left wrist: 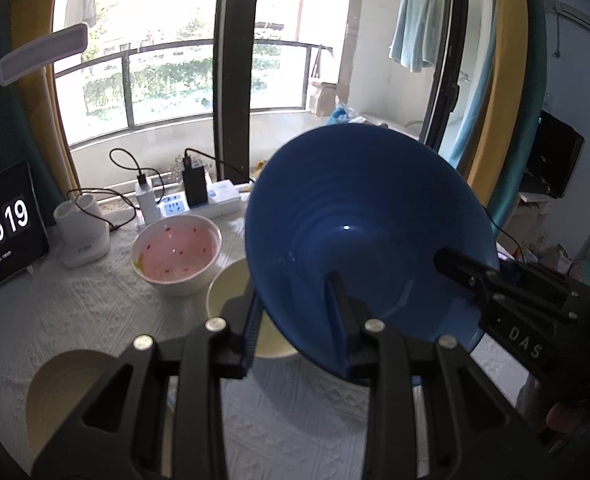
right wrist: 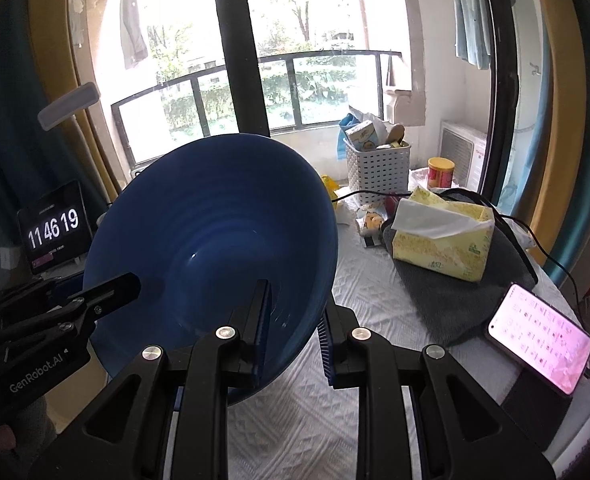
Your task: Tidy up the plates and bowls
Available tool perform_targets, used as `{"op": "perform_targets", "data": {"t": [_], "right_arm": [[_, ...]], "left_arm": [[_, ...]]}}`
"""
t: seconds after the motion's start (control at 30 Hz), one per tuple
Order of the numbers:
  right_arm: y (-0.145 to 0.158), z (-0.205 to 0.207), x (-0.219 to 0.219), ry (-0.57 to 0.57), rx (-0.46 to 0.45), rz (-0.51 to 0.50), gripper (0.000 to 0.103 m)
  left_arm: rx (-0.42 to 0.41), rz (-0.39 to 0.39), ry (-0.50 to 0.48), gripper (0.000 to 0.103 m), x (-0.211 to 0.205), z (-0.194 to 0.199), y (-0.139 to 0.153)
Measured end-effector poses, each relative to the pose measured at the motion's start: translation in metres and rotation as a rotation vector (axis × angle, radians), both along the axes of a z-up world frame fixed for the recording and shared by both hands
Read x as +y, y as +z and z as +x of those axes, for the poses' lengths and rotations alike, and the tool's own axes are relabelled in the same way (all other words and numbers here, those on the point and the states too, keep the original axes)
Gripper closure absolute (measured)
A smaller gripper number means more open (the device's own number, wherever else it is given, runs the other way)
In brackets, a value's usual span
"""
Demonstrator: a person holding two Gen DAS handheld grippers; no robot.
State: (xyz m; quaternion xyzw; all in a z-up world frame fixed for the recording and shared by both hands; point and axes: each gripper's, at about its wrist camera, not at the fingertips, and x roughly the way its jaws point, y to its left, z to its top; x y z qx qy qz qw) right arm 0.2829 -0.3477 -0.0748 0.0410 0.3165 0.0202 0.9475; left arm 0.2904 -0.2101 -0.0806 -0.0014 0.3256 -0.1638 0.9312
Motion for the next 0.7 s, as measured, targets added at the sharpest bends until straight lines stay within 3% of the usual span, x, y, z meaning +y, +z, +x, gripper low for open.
{"op": "perform_targets", "data": {"t": [0.7], "right_arm": [[0.014, -0.057, 0.03, -0.014, -0.009, -0.021, 0.079]], "left_arm": [[-0.021, -0.028, -0.047, 0.072, 0.035, -0.061, 0.008]]}}
